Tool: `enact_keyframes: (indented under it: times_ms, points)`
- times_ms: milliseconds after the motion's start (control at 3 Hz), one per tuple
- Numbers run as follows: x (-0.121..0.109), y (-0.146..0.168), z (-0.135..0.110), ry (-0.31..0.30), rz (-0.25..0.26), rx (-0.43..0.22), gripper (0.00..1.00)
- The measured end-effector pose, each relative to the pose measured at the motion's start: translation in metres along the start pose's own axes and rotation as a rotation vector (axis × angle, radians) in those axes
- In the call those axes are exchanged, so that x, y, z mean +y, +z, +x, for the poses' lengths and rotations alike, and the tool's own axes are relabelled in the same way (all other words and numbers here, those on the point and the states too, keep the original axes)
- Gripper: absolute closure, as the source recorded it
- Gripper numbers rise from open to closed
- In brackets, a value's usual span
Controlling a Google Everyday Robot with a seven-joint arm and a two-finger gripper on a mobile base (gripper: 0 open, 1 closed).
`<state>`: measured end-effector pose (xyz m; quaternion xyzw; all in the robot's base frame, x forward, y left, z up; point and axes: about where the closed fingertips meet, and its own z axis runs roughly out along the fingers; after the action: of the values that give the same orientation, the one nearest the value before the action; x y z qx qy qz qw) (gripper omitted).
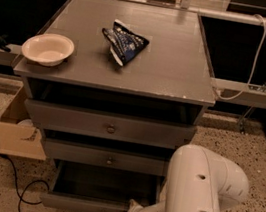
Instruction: Open bottom drawer
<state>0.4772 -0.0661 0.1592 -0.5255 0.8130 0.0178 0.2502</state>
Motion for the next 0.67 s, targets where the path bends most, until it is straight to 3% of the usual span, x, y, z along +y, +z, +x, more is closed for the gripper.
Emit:
enact_keyframes:
  times_ms: [333, 667]
  points:
    - [0.000, 0.000, 0.000, 0.000, 0.000, 0.000, 1.00]
    - [0.005, -0.004, 0.013, -0.011, -0.050, 0.029, 1.00]
